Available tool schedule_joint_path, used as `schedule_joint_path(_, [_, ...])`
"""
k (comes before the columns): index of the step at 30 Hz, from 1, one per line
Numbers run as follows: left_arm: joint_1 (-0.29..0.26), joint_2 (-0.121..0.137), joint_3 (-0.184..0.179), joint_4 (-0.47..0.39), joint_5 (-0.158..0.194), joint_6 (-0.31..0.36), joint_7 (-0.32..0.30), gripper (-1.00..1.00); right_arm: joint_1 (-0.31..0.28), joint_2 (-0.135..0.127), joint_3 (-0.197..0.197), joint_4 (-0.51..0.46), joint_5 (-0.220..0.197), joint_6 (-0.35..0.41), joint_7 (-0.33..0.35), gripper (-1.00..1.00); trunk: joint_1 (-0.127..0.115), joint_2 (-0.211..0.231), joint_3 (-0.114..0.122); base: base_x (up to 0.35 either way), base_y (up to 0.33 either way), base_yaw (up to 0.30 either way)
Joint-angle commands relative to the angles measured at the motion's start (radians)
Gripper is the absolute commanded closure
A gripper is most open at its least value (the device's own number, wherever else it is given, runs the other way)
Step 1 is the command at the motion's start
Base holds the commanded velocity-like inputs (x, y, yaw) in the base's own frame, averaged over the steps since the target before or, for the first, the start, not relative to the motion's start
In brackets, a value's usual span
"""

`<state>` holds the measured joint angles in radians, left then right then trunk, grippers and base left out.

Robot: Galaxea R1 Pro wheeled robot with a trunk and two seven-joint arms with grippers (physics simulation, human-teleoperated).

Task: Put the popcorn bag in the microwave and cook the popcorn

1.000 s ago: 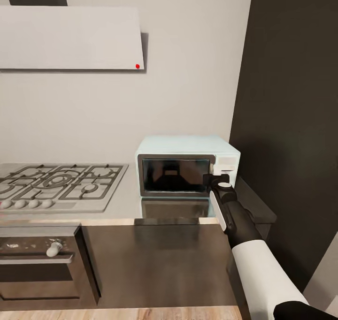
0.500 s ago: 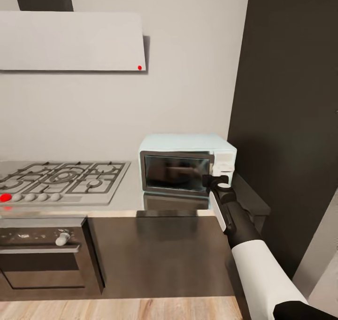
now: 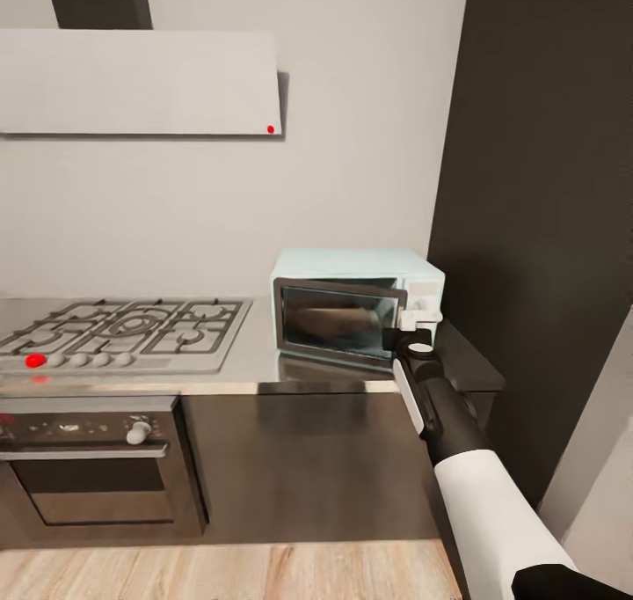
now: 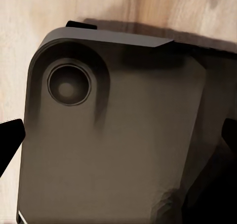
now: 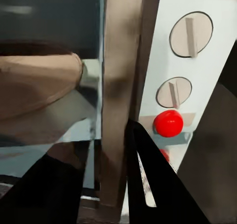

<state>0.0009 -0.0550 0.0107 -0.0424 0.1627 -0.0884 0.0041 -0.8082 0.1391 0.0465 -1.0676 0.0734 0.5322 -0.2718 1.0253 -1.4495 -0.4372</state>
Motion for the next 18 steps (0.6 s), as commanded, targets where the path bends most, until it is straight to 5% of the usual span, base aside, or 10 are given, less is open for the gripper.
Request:
schedule_joint_path(1, [0.0,0.0,0.0,0.0,0.007,-0.002,0.0,-1.0,0.0,0.0,0.01,0.0,-0.03,0.0,0.017,1.0,0.0,-0.001,-0.001,-0.153,0.003,0.0])
schedule_joint_path(18, [-0.001,0.0,0.0,0.0,0.006,-0.002,0.001,-1.0,0.0,0.0,0.01,0.0,-0.029,0.0,0.017,1.0,0.0,-0.001,-0.001,-0.148,0.001,0.0])
